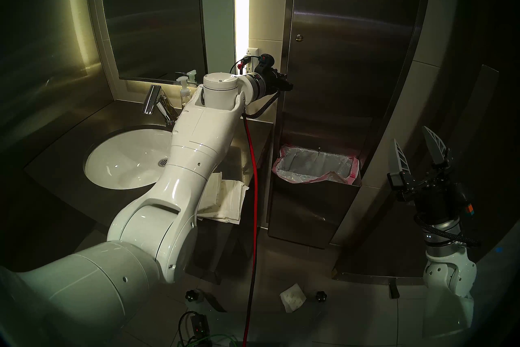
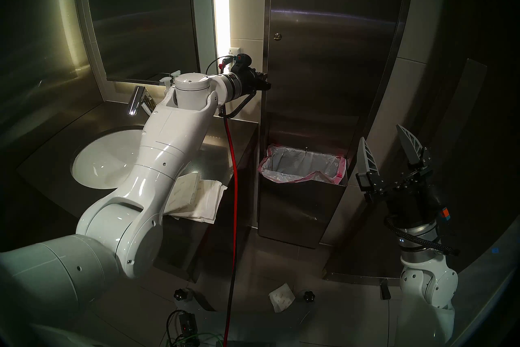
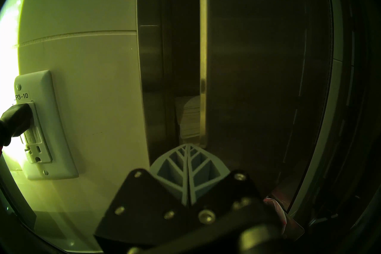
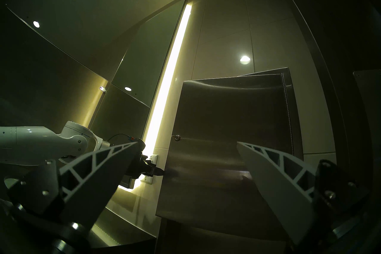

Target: Twist key and open towel dispenser

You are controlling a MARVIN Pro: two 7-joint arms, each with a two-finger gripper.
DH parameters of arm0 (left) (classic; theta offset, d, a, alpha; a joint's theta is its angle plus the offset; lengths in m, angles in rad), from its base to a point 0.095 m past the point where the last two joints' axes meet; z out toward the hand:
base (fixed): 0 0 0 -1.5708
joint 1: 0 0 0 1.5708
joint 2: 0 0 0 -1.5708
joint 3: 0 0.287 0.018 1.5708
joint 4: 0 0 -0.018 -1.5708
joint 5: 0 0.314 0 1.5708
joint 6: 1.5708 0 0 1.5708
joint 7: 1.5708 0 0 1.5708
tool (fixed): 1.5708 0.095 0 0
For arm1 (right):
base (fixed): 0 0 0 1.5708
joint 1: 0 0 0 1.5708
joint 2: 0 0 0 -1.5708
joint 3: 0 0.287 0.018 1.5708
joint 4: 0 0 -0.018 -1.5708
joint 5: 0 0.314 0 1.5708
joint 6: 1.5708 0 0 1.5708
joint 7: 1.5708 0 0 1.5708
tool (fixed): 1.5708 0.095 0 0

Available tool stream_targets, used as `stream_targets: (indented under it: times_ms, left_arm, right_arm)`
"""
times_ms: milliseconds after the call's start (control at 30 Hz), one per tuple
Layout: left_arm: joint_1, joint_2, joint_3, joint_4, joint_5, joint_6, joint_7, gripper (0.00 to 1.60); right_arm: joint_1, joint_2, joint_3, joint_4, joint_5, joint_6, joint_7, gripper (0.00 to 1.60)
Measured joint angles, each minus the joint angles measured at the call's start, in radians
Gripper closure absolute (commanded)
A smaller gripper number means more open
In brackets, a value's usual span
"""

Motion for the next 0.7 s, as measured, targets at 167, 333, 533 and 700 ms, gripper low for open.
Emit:
stream_targets:
  times_ms: [167, 333, 533, 700]
  left_arm:
    - [-0.036, 0.004, 0.001, 0.057, -0.002, -0.022, -0.025, 1.6]
    - [-0.05, 0.007, -0.002, 0.083, -0.01, -0.04, -0.046, 1.6]
    - [-0.046, 0.024, -0.006, 0.045, -0.03, -0.045, -0.098, 1.6]
    - [-0.032, 0.034, -0.006, 0.005, -0.046, -0.043, -0.121, 1.6]
  right_arm:
    - [0.001, -0.001, 0.0, 0.0, 0.001, 0.0, -0.001, 0.0]
    - [0.001, -0.002, 0.0, 0.0, 0.001, 0.0, -0.002, 0.0]
    - [0.001, -0.003, 0.001, 0.001, 0.002, 0.0, -0.002, 0.0]
    - [0.002, -0.003, 0.001, 0.002, 0.003, 0.0, -0.002, 0.0]
